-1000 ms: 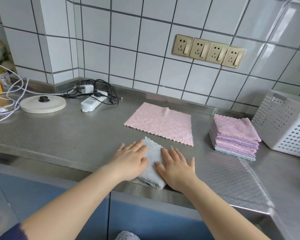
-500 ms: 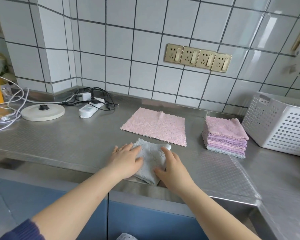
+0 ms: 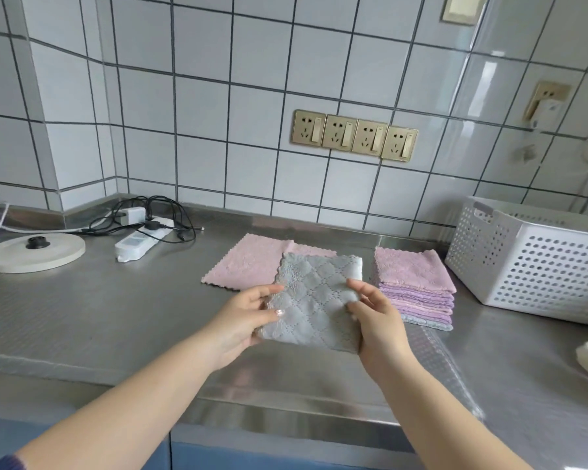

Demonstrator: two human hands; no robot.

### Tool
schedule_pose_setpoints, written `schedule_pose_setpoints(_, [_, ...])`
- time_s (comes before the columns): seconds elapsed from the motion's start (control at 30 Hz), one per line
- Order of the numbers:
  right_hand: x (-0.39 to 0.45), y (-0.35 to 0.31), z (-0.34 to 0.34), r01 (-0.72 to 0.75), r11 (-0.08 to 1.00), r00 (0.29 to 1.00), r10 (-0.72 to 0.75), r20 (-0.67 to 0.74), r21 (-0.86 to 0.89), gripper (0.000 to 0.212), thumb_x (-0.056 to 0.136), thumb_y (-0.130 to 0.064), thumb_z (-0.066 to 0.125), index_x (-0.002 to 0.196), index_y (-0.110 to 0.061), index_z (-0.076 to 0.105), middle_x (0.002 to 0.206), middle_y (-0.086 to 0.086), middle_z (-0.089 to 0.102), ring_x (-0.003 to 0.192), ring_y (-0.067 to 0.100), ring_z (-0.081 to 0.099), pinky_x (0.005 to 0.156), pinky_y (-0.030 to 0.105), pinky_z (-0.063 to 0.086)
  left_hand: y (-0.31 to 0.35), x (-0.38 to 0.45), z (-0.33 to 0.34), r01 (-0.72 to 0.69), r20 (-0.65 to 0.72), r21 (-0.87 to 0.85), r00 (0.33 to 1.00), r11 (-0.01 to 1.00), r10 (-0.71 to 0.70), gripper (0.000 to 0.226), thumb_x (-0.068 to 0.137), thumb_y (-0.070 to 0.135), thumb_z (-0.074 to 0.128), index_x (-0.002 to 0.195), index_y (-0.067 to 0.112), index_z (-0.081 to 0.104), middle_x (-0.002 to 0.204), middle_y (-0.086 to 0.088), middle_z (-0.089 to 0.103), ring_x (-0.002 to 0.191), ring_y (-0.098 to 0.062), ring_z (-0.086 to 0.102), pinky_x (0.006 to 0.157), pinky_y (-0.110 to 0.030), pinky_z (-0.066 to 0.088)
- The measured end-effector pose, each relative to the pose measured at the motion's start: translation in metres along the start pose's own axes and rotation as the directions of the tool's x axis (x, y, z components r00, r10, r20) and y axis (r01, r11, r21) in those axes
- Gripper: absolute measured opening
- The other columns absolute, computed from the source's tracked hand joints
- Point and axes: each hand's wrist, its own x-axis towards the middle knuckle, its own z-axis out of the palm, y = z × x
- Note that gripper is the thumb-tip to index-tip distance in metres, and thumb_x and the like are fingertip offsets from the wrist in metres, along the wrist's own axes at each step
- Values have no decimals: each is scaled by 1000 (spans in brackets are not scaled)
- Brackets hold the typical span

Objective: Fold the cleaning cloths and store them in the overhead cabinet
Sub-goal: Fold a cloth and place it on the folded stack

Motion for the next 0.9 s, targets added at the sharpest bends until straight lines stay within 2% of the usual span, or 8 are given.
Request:
schedule_pose_setpoints(0.13, [21,-9,-37,10,993,1000,-13,-23,-121,43,90,4,45,110,-26,66,69,-7,57,48,1,49,49,14,45,1,25,31,-5,33,102,999,995,2,45,88,0,57,122,31,54,104,12,62,65,5,57,56,-14,44])
schedule_pose_setpoints(0.3, [41,-10,-73,14,934,1000,-10,14,-356,51,90,-8,48,131,-38,50,121,-10,61,100,11,63,97,31,48,-3,62,65,-63,75,247,996,967,46,49,88,8,60,128,35,52,121,9,53,98,10,49,73,-14,43])
schedule_pose_setpoints(0.4, [63,-30,-92,72,882,995,-94,-24,-466,49,92,-9,50,134,-35,49,100,-20,46,107,12,60,97,29,47,4,93,87,-124,118,319,989,940,91,44,88,11,61,125,34,57,106,9,54,91,0,47,77,-15,39])
schedule_pose_setpoints(0.43, [72,-39,-98,94,863,991,-129,-35,-497,47,92,-8,51,132,-33,51,104,-21,21,115,14,56,100,33,46,8,103,96,-149,124,333,986,931,114,41,87,12,62,121,35,58,99,8,56,83,-4,47,74,-15,39])
schedule_pose_setpoints(0.47, [83,-47,-106,120,851,986,-161,-37,-511,45,92,-6,51,129,-32,53,96,-15,43,119,16,53,102,35,45,12,116,105,-174,128,339,982,925,138,40,87,12,62,118,37,59,97,6,57,81,-7,47,74,-15,39])
schedule_pose_setpoints(0.53, [107,-62,-119,152,841,977,-209,-53,-520,43,92,-4,51,124,-33,57,125,3,55,100,10,60,89,23,49,20,143,123,-224,148,343,972,912,183,40,86,12,63,115,39,58,100,4,55,88,-9,47,79,-16,39])
schedule_pose_setpoints(0.6, [127,-74,-130,138,820,968,-230,-99,-556,41,92,-7,53,124,-31,59,119,-2,61,76,13,58,69,18,47,30,163,138,-267,161,378,962,886,221,42,87,12,61,122,34,57,108,6,56,96,-7,48,79,-12,38])
schedule_pose_setpoints(0.9, [185,-72,-168,-32,666,985,-104,-135,-745,35,94,-14,50,127,-24,59,113,8,68,56,11,50,51,14,44,30,216,171,-222,177,564,973,795,146,44,88,17,61,130,20,54,139,0,51,125,-14,48,101,-21,35])
